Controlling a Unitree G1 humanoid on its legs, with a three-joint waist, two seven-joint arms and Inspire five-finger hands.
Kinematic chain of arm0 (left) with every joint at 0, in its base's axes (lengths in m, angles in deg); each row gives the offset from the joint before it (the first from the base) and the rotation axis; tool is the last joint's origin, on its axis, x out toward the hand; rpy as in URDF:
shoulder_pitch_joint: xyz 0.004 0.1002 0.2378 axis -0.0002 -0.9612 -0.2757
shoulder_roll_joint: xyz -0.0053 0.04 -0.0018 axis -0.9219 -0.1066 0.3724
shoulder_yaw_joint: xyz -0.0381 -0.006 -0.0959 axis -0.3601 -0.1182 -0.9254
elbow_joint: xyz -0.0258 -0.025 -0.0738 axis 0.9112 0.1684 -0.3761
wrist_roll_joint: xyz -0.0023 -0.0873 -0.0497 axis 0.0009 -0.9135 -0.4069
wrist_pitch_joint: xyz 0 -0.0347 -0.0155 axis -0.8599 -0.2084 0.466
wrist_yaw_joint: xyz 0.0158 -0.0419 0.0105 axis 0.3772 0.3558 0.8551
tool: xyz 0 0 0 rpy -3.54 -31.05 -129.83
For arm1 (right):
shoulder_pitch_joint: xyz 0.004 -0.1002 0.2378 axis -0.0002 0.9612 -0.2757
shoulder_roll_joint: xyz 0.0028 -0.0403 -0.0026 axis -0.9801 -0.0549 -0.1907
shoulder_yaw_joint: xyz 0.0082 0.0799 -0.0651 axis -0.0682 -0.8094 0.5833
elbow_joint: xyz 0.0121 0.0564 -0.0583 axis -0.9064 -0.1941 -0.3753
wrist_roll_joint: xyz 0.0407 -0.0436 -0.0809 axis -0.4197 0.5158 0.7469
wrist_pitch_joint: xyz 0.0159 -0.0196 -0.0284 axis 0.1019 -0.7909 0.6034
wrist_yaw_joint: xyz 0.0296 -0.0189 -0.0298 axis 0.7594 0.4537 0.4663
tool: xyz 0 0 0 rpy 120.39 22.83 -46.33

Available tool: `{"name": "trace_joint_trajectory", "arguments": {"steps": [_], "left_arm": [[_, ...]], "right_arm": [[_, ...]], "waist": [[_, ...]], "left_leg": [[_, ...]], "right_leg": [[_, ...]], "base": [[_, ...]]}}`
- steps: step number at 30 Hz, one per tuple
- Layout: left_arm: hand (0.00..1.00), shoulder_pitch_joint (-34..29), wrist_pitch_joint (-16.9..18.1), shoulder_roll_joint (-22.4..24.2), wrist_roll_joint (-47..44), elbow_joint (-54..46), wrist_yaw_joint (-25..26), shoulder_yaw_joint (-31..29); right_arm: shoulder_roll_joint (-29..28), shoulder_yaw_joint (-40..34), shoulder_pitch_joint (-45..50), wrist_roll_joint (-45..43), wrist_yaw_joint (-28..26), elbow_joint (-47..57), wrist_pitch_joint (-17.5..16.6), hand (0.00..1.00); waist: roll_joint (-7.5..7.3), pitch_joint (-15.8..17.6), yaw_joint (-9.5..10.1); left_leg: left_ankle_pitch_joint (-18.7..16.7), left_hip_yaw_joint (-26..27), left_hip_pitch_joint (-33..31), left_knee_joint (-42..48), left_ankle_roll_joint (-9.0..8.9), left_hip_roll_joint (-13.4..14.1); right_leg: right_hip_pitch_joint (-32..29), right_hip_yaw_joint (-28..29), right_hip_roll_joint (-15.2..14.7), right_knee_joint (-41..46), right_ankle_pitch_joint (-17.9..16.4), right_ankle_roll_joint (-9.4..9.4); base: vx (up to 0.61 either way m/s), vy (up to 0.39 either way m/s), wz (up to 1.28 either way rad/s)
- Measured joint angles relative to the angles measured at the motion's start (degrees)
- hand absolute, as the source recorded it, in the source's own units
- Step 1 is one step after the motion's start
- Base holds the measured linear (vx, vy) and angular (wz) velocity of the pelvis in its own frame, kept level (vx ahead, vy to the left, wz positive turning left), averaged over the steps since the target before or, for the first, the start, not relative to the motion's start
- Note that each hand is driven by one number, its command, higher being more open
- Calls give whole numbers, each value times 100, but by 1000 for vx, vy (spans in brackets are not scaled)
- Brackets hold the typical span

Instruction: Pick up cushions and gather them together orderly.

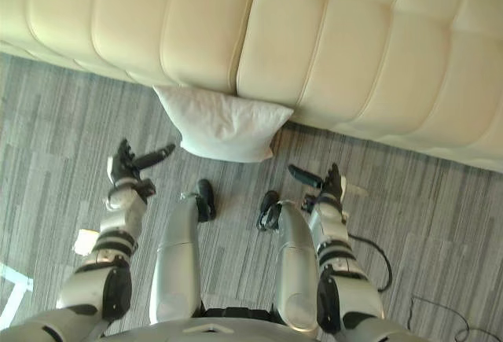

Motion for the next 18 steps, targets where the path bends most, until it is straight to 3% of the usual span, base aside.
{"name": "trace_joint_trajectory", "arguments": {"steps": [8, 9, 10, 18], "left_arm": [[100, 1487, -3, 28, -227, -33, 169, 541], [100, 1597, -1, 54, -237, -46, 175, 577], [0, 1744, 7, 95, -299, -50, 210, 665], [0, 2376, 67, 283, -439, -422, 574, 1362]], "right_arm": [[-28, 133, -1765, -356, 197, 268, -50, 100], [-53, 122, -1884, -372, 229, 296, -53, 0], [-83, 122, -2005, -372, 261, 316, -104, 0], [-187, 36, -2596, -379, 427, 323, -174, 0]], "waist": [[-10, 130, -105], [-12, 129, -121], [-12, 129, -129], [-15, 127, -180]], "left_leg": [[206, -143, -1848, 534, 136, -193], [242, -163, -1955, 535, 144, -220], [283, -184, -2090, 532, 152, -245], [594, -341, -2803, 412, 130, -445]], "right_leg": [[-1867, 0, -317, 839, -16, -28], [-1968, -10, -343, 862, -15, -28], [-2080, -29, -373, 882, -14, -29], [-2758, -174, -561, 1032, 28, -96]], "base": [[-107, 9, 10], [-94, 4, 23], [-81, -4, 13], [-13, -17, 16]]}}
